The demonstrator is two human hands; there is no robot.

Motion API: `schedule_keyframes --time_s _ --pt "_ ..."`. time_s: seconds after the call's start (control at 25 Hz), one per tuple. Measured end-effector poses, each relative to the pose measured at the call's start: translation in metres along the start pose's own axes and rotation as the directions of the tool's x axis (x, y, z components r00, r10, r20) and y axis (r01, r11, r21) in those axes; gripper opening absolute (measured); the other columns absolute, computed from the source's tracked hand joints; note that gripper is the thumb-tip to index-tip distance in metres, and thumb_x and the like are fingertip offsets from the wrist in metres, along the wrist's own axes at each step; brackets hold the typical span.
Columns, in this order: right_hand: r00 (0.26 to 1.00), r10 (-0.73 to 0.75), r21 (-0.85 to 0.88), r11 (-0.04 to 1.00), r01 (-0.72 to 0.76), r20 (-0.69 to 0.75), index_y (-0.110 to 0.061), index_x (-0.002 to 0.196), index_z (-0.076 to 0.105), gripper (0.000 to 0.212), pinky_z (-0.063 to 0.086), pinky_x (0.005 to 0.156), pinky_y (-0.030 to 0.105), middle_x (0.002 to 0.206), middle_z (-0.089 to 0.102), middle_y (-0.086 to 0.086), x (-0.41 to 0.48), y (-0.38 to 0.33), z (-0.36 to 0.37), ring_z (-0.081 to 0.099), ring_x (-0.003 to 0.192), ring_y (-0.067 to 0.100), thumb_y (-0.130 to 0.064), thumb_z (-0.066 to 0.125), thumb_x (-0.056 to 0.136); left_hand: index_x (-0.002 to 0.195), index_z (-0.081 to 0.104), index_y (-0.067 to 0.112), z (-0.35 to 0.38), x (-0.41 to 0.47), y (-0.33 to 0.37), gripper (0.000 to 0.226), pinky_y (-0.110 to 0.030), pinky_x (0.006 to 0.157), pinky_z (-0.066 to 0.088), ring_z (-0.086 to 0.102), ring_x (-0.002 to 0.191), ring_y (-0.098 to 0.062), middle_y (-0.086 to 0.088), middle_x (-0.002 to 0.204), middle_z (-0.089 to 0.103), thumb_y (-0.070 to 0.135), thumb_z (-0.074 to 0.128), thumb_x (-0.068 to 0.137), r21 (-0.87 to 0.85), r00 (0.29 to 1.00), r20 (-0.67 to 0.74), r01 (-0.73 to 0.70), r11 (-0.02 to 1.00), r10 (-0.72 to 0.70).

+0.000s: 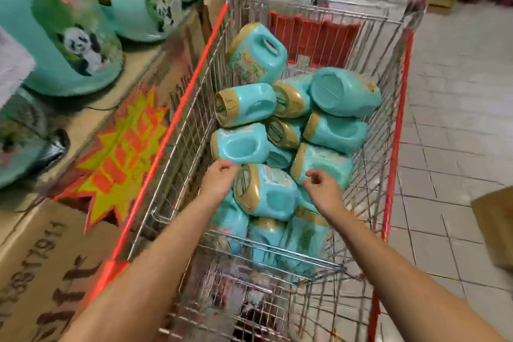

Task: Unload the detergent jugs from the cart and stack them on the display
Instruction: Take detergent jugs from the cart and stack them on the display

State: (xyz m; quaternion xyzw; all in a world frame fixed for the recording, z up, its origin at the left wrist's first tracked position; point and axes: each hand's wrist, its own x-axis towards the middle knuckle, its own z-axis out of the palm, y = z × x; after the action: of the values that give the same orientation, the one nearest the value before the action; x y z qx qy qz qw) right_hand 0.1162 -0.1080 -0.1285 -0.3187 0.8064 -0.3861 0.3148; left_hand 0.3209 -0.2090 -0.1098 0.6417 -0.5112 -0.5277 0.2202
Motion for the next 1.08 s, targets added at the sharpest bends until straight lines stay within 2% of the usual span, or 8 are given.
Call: schedule_keyframes --time_s 0.12,0.24,0.4,0.56,0.68,0.84,0.96,1.08 --pt "0.973 0.209 -0.074 0.977 -0.202 0.095 0.002 0.119 0.059 0.037 0.039 0.08 0.027 0.101 0.061 0.012 0.034 0.032 0.029 0.055 0.093 0.02 -0.019 0.065 0.089 0.101 0.066 -0.001 0.028 0.043 -0.014 0.044 -0.04 0.08 0.045 0.062 0.1 -0.032 -0.022 0.098 0.066 0.038 0.072 0.083 0.114 0.977 0.161 0.121 0.986 -0.139" --pt "0.927 0.322 -0.037 0.946 -0.321 0.192 0.004 0.114 0.062 0.044 0.045 0.084 0.026 0.116 0.065 0.018 0.047 0.057 0.05 0.061 0.102 0.027 -0.029 0.071 0.086 0.133 0.054 0.004 0.047 0.062 -0.024 0.094 -0.04 0.109 0.039 0.051 0.127 -0.028 -0.015 0.136 0.056 0.055 0.079 0.058 0.085 0.927 0.265 0.254 0.964 -0.267" --pt "0.902 0.336 0.17 0.906 -0.388 0.27 -0.004 0.116 0.062 0.04 0.05 0.095 0.038 0.12 0.066 0.014 0.057 0.067 0.061 0.064 0.105 0.026 -0.023 0.074 0.083 0.147 0.032 0.01 0.07 0.076 -0.042 0.12 -0.041 0.113 0.034 0.045 0.133 -0.027 -0.01 0.147 0.045 0.055 0.084 0.049 0.034 0.923 0.23 0.308 0.951 -0.307" --pt "0.881 0.333 0.303 0.848 -0.435 0.336 0.0 0.12 0.06 0.043 0.054 0.091 0.04 0.119 0.067 0.018 0.059 0.063 0.06 0.067 0.103 0.029 -0.013 0.074 0.082 0.147 0.03 0.016 0.068 0.084 -0.047 0.122 -0.043 0.108 0.041 0.052 0.125 -0.026 -0.005 0.141 0.05 0.048 0.085 0.043 -0.043 0.912 0.254 0.342 0.939 -0.321" --pt "0.881 0.339 0.259 0.865 -0.429 0.33 0.0 0.123 0.059 0.052 0.054 0.091 0.043 0.116 0.068 0.017 0.051 0.057 0.055 0.068 0.101 0.029 -0.02 0.078 0.079 0.141 0.037 0.018 0.059 0.079 -0.047 0.11 -0.045 0.101 0.048 0.06 0.113 -0.027 -0.006 0.133 0.057 0.038 0.09 0.047 -0.134 0.897 0.271 0.395 0.909 -0.35" --pt "0.9 0.315 0.183 0.907 -0.379 0.301 -0.006 0.12 0.062 0.054 0.055 0.09 0.041 0.111 0.07 0.01 0.032 0.038 0.043 0.069 0.097 0.024 -0.028 0.082 0.074 0.135 0.039 0.019 0.044 0.054 -0.038 0.093 -0.037 0.075 0.055 0.065 0.098 -0.026 -0.008 0.12 0.063 0.031 0.089 0.058 -0.2 0.862 0.338 0.459 0.866 -0.379" --pt "0.915 0.289 0.184 0.92 -0.347 0.282 -0.009 0.114 0.064 0.053 0.057 0.083 0.035 0.102 0.072 0.003 0.009 0.022 0.026 0.069 0.09 0.018 -0.032 0.084 0.07 0.134 0.039 0.022 0.027 0.028 -0.026 0.087 -0.027 0.059 0.048 0.066 0.089 -0.017 -0.002 0.114 0.064 0.031 0.087 0.061 -0.246 0.878 0.343 0.427 0.87 -0.334" --pt "0.928 0.282 0.2 0.922 -0.333 0.244 -0.014 0.104 0.062 0.057 0.056 0.083 0.038 0.096 0.07 0.0 -0.016 0.009 0.009 0.069 0.089 0.018 -0.046 0.086 0.064 0.133 0.044 0.026 0.01 0.002 -0.012 0.099 -0.024 0.053 0.05 0.068 0.082 -0.013 0.003 0.112 0.065 0.031 0.09 0.046 -0.301 0.913 0.329 0.343 0.89 -0.241"
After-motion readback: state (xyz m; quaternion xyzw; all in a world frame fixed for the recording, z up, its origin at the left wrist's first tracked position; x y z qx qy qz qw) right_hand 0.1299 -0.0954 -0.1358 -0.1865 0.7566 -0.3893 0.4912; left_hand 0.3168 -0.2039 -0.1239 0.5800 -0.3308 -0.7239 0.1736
